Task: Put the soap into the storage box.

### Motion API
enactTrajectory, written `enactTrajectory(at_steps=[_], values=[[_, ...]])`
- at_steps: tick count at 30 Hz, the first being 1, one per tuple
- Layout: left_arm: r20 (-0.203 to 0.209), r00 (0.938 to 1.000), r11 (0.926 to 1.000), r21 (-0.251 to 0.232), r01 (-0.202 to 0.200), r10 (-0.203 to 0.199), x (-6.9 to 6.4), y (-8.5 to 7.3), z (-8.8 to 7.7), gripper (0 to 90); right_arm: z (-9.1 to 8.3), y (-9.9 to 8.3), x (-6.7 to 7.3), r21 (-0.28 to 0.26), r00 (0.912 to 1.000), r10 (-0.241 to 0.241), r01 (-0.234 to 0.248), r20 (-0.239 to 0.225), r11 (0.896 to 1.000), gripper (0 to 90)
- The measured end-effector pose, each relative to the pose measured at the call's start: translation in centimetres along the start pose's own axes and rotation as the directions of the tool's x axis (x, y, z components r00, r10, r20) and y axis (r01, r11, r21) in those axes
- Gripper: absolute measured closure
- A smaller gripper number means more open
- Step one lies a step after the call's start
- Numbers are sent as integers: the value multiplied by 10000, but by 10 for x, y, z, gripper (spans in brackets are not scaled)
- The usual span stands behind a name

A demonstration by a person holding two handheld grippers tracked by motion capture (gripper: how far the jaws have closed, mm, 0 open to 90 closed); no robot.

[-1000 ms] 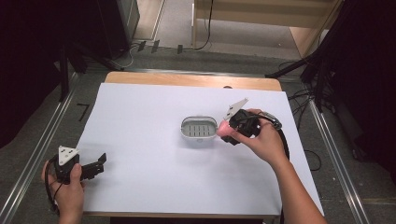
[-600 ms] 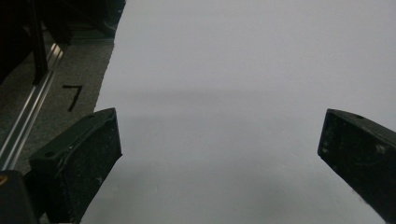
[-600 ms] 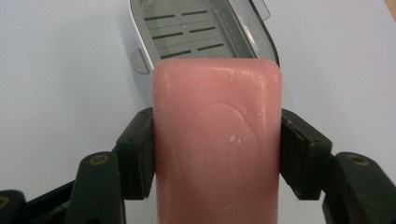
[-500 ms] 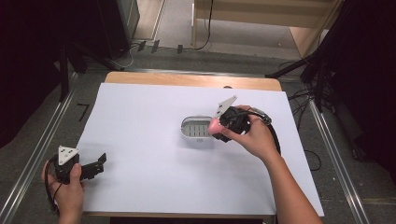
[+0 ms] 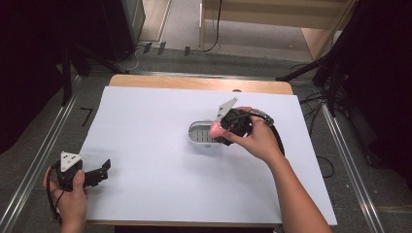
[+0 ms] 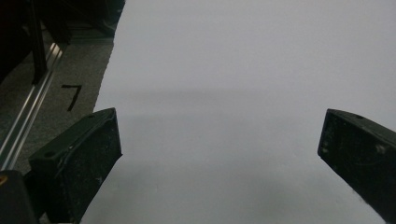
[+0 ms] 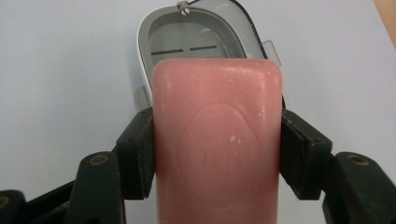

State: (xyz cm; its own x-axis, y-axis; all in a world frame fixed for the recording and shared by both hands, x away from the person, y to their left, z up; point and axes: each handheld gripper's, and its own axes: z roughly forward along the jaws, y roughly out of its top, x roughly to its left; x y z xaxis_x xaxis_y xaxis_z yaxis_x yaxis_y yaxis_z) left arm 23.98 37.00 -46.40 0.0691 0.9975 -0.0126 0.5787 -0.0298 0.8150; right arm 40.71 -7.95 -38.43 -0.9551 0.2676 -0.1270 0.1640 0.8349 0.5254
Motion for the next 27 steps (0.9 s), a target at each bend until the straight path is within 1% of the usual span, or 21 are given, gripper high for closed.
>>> enactTrajectory(at_steps=[3, 9, 12, 15, 16, 19, 23, 25, 26, 27], values=[[-12, 10000, 10000, 0, 11, -11, 0, 0, 0, 0, 3, 7, -1, -38, 9998, -222, 222, -13, 9997, 385], [3, 10000, 10000, -10, 34, -34, 0, 0, 0, 0, 6, 14, -2, -75, 9996, -280, 279, -63, 9996, 385], [6, 10000, 10000, -8, 38, -38, 0, 0, 0, 0, 10, 16, -3, -89, 9989, -439, 437, -153, 9990, 385], [15, 10000, 10000, 5, 50, -50, 0, 0, 0, 0, 14, 19, -4, -19, 9981, -598, 598, -126, 9982, 385], [16, 10000, 10000, 1, 53, -53, 1, 0, 0, 0, 14, 20, -4, 14, 9983, -545, 546, -207, 9985, 385], [18, 10000, 10000, 6, 50, -50, 1, 0, 0, 0, 15, 22, -4, 35, 9980, -572, 573, -263, 9984, 385], [20, 10000, 10000, 3, 71, -71, 1, 0, 0, 0, 18, 25, -5, -49, 9964, -817, 816, -223, 9967, 385], [22, 10000, 10000, 20, 69, -69, 1, 0, 0, 0, 19, 25, -4, -8, 9967, -770, 770, -268, 9970, 385], [23, 10000, 10000, 29, 63, -63, 1, 0, 0, 0, 20, 25, -5, -18, 9958, -879, 878, -245, 9961, 385], [33, 10000, 10000, 38, 61, -61, 1, 0, 0, 0, 22, 25, -6, 55, 9957, -889, 890, -278, 9960, 385]])
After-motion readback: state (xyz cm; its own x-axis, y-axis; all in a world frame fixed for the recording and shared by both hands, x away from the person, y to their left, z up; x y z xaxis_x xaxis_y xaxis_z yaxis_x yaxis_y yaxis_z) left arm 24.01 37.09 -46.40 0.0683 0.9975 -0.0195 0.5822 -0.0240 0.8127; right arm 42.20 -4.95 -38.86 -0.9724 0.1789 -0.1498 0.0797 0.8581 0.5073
